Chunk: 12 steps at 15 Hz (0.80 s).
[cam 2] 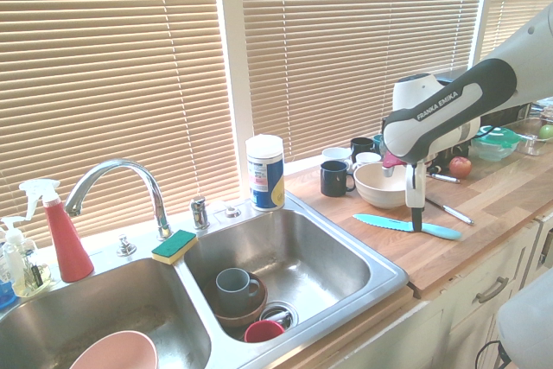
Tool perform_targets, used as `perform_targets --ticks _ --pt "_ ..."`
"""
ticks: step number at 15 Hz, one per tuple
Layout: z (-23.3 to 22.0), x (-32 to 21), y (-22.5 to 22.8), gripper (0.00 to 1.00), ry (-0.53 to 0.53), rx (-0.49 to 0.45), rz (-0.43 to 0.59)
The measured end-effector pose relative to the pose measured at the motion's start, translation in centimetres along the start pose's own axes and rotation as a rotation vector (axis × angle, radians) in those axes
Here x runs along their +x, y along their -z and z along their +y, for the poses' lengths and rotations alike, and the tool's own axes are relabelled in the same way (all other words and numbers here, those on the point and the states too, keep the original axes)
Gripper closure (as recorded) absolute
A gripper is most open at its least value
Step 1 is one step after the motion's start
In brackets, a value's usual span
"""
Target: Put the knife into the sink
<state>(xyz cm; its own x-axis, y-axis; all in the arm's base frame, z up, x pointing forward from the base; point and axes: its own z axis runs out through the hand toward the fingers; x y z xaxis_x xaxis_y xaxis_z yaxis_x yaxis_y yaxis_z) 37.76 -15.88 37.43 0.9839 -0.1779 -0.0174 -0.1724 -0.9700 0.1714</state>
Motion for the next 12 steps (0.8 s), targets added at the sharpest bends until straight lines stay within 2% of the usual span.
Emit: perform_targets --ticks 5,12 --pt "1.9 1.5 -3.2 0.0 -0.019 0.004 0.003" --pt "3.0 3.0 -4.5 0.0 -0.043 0.06 0.005"
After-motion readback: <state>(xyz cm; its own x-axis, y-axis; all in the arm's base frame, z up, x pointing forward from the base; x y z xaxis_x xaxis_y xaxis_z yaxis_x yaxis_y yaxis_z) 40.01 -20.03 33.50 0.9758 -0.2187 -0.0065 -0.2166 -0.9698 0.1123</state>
